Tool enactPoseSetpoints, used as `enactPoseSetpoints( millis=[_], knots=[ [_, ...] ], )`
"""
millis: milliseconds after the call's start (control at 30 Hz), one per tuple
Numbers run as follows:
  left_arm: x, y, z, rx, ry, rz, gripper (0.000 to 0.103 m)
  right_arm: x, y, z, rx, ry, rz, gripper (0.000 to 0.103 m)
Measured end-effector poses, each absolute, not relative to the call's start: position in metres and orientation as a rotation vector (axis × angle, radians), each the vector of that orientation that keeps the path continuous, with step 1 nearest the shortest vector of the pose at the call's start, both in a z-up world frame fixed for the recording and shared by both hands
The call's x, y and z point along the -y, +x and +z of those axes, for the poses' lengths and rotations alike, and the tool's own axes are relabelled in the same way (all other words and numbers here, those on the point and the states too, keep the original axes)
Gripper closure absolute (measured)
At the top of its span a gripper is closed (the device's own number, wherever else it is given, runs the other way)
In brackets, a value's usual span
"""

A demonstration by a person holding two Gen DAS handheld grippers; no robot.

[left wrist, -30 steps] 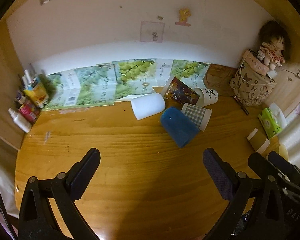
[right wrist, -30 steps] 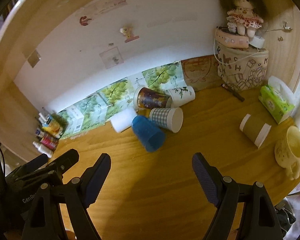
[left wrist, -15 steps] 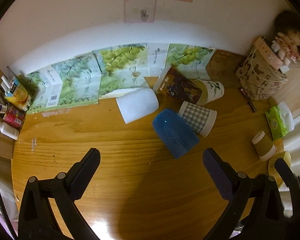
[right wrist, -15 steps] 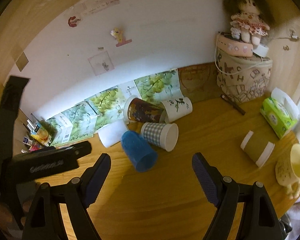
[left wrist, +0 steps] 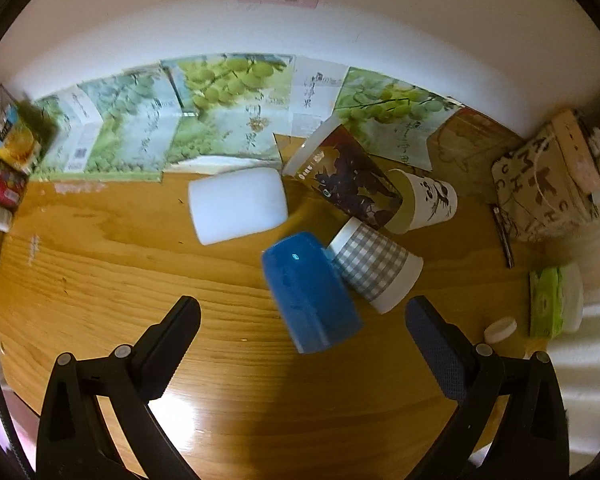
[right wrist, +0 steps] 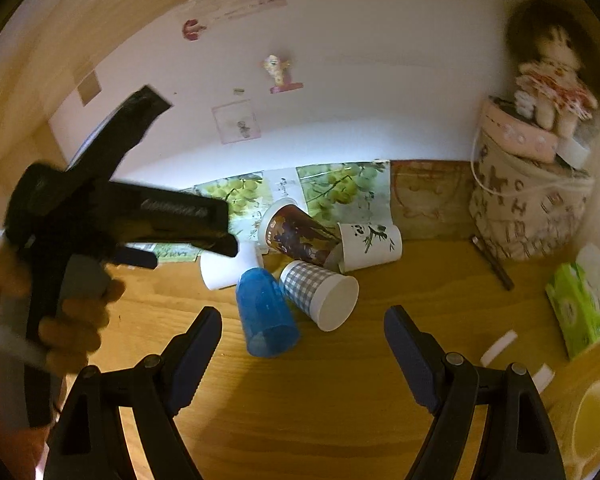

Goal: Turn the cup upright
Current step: 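Move the left tool toward the brown printed cup lying on its side, then lower the left tool around the brown cup body and close its fingers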

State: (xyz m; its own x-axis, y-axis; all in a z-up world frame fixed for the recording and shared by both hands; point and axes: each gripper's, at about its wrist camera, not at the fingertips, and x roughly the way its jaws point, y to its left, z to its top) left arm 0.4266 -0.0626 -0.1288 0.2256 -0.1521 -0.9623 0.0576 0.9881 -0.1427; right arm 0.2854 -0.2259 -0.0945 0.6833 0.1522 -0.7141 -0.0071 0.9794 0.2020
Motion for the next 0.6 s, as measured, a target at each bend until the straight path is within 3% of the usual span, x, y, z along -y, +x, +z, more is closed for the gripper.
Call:
enactPoseSetpoints(
  millis=[600],
  knots=[
    [0.083,0.498,-0.179,-1.413,-0.379,-0.048,0.001,0.277,0.312,-0.127,-0.918,0.171,0.230,0.019]
  ],
)
